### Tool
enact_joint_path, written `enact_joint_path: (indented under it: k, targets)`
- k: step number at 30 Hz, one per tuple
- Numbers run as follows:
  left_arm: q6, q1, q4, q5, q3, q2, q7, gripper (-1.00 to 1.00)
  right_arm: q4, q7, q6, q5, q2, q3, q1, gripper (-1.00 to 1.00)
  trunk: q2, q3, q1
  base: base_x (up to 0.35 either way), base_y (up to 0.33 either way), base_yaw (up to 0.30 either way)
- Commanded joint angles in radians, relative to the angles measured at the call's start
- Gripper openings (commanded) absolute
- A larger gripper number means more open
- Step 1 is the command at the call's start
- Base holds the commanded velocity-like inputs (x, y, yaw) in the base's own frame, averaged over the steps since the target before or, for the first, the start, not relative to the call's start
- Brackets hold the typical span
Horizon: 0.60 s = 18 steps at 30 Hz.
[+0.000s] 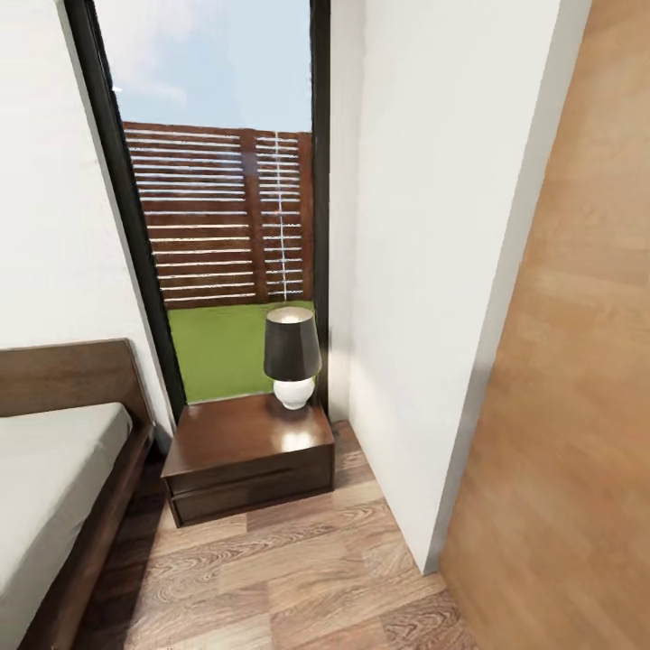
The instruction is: In the bedroom, move the book from the bed onto either nightstand, and place the two sandals side by side next to the bed.
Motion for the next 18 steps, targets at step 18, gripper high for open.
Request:
enact_joint_path:
  k: [18]
  targets:
    - [-0.002, 0.0, 0.0, -0.001, 0.0, 0.0, 0.0, 1.0, 0.0, 0.0, -0.003, 0.0, 0.0, -0.001, 0.0, 1.0, 0.0, -0.001, 0.0, 0.0, 0.0, 0.294]
